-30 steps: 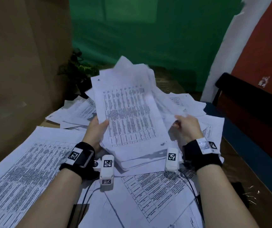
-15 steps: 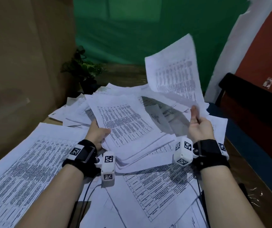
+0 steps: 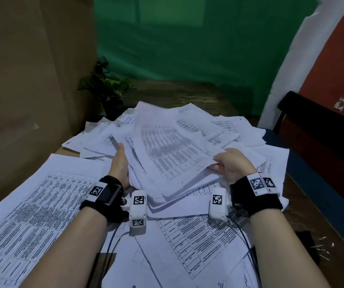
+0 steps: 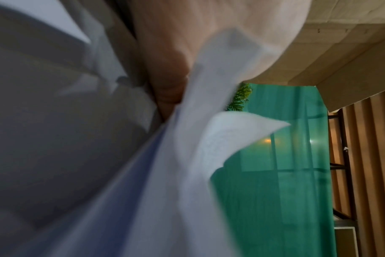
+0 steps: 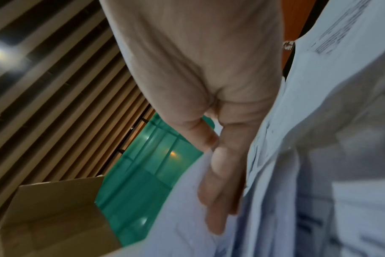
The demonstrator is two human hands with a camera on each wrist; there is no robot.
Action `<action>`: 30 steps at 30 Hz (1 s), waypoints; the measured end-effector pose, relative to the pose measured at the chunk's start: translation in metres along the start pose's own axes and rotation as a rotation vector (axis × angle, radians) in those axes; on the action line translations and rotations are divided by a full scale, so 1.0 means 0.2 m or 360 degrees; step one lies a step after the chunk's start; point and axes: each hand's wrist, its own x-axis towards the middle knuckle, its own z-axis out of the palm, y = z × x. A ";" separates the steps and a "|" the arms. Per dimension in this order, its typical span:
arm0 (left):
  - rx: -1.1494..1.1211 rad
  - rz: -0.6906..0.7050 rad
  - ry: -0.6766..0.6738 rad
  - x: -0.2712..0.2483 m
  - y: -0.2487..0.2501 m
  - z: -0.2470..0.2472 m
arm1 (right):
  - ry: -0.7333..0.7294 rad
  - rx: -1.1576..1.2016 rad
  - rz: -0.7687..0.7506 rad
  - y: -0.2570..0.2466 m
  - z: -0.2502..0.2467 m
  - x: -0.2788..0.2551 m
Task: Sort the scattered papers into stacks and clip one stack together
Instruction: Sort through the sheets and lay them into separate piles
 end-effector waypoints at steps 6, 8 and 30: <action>0.0498 0.0212 -0.0055 0.06 -0.02 -0.04 | -0.0358 -0.0288 0.0088 0.03 0.07 -0.02; 0.0414 0.0328 -0.0006 0.09 -0.04 -0.06 | -0.0161 -0.0604 -0.0106 0.02 0.03 0.01; 0.0691 0.0179 -0.0044 0.01 -0.02 -0.03 | 0.1208 0.0056 -0.0706 -0.10 -0.35 0.13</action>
